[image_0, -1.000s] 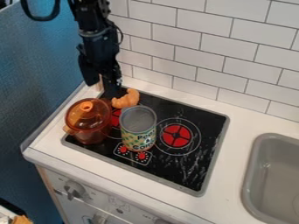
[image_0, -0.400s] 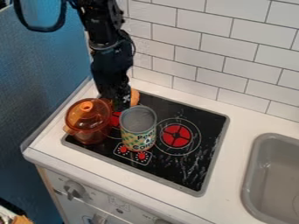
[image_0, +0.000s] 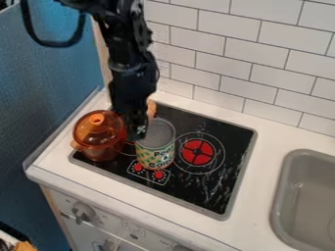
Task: Moves the jar to the top right corner of the stove
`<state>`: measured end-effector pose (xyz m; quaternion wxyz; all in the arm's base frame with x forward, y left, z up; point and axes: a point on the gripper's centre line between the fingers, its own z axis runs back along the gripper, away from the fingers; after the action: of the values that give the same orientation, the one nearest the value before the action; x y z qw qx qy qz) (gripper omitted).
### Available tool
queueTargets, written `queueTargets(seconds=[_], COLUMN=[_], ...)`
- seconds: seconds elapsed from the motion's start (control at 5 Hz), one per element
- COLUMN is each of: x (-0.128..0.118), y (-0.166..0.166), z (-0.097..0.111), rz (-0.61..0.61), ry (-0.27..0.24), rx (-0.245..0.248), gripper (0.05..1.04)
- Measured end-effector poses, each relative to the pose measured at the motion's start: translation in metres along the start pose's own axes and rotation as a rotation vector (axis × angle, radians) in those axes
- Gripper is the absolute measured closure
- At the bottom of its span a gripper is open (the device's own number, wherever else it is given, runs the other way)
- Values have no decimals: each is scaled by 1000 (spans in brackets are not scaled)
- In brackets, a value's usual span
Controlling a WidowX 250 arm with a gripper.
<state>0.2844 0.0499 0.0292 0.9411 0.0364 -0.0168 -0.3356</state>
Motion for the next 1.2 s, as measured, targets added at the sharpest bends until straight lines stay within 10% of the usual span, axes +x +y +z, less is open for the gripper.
queueTargets(seconds=[1.2], x=[24], y=[14], z=[-56], rz=[-67], ry=[92], rx=[-7], gripper=[83])
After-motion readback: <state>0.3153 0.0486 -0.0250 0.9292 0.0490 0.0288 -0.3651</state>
